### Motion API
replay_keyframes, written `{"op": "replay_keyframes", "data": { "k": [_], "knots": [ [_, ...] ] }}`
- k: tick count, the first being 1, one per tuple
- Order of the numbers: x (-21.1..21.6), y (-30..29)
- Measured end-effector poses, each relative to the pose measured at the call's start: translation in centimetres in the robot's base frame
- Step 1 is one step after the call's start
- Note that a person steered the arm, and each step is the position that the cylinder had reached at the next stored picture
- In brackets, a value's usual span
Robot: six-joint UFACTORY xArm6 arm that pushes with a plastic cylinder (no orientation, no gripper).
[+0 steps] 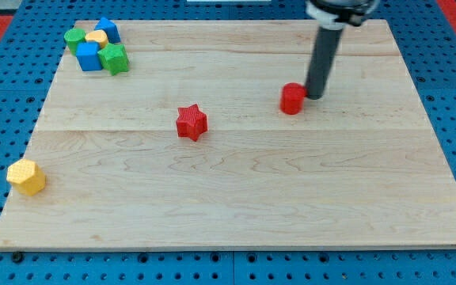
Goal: Move the green circle and yellow heart right and slightly down
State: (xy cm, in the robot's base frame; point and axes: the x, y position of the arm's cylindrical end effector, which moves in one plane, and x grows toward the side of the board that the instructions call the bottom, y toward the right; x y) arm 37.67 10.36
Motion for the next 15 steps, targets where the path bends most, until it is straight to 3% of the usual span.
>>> {"op": "replay_keyframes", "data": {
  "k": [2,4,7,15],
  "knots": [
    [0.0,-12.6],
    [-2.3,-16.6],
    [-2.3,-40.8],
    [-11.4,-40.8]
  ]
}}
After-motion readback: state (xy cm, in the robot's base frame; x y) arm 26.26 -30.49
